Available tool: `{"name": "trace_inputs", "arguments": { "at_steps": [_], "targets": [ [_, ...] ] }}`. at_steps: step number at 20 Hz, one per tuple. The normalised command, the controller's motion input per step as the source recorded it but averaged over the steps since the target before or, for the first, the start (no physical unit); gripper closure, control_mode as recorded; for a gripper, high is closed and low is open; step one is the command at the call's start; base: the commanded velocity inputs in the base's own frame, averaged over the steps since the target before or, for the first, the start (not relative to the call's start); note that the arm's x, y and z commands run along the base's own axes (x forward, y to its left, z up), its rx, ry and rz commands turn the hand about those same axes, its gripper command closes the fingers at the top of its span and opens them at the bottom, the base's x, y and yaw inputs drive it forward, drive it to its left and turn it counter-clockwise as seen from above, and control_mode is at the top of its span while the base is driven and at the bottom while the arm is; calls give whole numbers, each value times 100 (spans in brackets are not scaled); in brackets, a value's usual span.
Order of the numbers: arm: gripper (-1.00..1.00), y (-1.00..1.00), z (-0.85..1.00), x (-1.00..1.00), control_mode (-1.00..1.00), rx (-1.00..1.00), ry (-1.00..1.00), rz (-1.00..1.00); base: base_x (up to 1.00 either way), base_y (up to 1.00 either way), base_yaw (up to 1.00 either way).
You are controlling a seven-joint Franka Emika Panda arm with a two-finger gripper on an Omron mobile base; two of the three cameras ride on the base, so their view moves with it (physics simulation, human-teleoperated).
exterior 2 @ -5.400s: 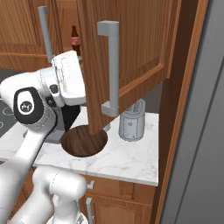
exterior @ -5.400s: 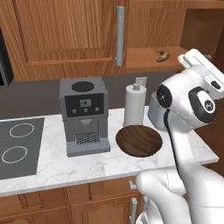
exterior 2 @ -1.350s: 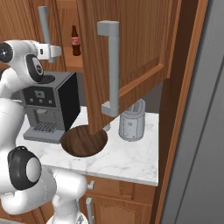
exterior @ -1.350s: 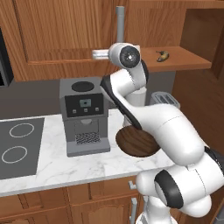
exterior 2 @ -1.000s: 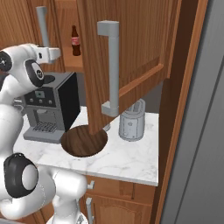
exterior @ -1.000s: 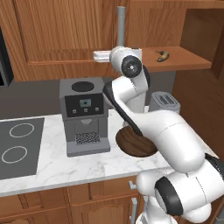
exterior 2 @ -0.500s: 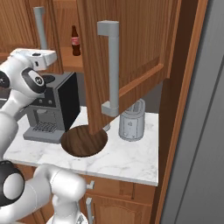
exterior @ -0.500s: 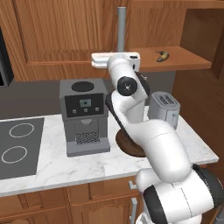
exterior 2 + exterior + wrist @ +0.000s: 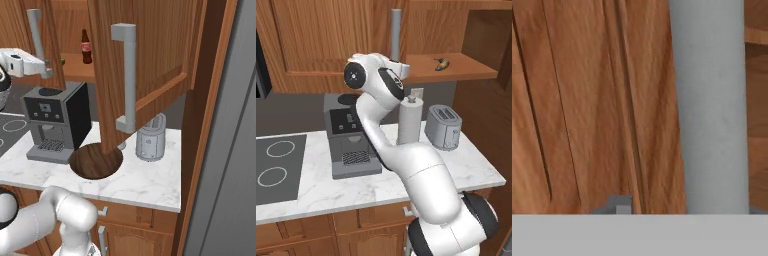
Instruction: Open the cabinet. Pick the kiwi and banana from the cabinet and place them into the bowl. Then close the cabinet.
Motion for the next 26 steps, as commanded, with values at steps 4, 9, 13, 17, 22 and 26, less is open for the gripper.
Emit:
{"name": "trace_inputs", "arguments": {
  "at_steps": [4,9,13,17,22,26],
  "targets": [
    [100,73,20,-40,-100,0,-19,0,0,0,0],
    [100,6,0,-3,-100,0,-1,0,0,0,0],
    [100,44,-38,-16,-100,-6,-17,3,0,0,0],
    [100,50,-97,-62,-100,-19,-26,16,0,0,0],
    [100,51,-57,-64,-100,-5,-20,14,0,0,0],
    [-100,90,-1,-24,-100,-3,-7,1,0,0,0]
  ]
}}
